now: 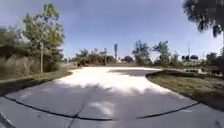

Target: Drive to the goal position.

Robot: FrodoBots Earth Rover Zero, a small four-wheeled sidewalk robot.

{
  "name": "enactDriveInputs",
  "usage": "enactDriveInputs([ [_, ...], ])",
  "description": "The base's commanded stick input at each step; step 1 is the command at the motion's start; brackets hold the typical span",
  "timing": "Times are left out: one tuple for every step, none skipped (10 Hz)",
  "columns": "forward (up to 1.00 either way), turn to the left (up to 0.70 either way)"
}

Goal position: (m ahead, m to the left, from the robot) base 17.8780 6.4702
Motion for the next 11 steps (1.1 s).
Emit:
enactDriveInputs([
  [0.85,0.0],
  [0.85,0.0],
  [0.85,0.0],
  [0.85,0.0],
  [0.85,0.0],
  [0.85,0.0],
  [0.85,0.0],
  [0.85,0.0],
  [0.85,0.0],
  [0.85,0.0],
  [0.85,0.0],
])
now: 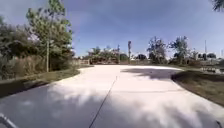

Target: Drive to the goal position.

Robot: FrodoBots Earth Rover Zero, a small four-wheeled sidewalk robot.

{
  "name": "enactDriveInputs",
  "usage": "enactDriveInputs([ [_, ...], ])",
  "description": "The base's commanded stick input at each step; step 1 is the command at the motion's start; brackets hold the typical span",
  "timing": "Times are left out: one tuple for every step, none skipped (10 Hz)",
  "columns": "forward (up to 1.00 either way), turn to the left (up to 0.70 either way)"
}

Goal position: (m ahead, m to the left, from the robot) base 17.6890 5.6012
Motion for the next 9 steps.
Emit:
enactDriveInputs([
  [0.85,0.0],
  [0.85,0.0],
  [0.85,0.0],
  [0.85,0.0],
  [0.85,0.0],
  [0.85,0.0],
  [0.85,0.0],
  [0.85,0.0],
  [0.85,0.0],
])
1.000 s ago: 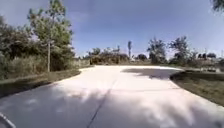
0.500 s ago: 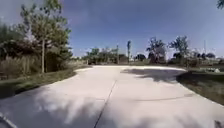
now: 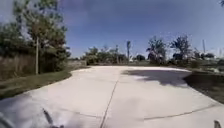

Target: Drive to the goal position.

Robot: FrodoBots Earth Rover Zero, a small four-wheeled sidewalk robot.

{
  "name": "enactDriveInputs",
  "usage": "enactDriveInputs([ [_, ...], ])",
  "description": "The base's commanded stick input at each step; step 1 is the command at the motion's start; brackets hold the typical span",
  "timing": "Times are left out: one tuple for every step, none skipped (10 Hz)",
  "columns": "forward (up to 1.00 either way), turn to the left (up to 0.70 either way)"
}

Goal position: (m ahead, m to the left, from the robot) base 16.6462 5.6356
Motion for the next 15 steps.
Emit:
enactDriveInputs([
  [0.85,0.0],
  [0.85,0.0],
  [0.85,0.0],
  [0.85,0.0],
  [0.85,0.0],
  [0.85,0.0],
  [0.85,0.0],
  [0.85,0.0],
  [0.85,0.0],
  [0.85,0.0],
  [0.85,0.0],
  [0.85,0.0],
  [0.85,0.0],
  [0.85,0.0],
  [0.85,0.0],
])
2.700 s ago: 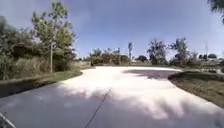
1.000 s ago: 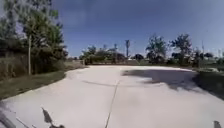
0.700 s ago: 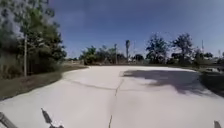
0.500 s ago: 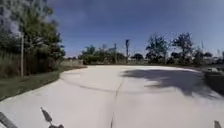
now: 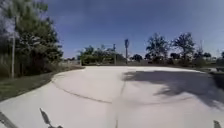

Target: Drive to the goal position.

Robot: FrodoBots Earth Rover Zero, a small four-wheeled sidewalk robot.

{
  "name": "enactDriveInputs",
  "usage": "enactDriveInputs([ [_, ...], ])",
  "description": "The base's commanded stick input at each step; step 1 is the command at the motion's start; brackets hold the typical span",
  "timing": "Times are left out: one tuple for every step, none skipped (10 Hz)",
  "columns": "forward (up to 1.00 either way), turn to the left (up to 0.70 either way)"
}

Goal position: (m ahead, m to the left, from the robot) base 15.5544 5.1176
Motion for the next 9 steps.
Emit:
enactDriveInputs([
  [0.85,0.0],
  [0.85,0.0],
  [0.85,0.0],
  [0.85,0.0],
  [0.85,0.0],
  [0.85,0.0],
  [0.85,0.0],
  [0.85,0.0],
  [0.85,0.0],
])
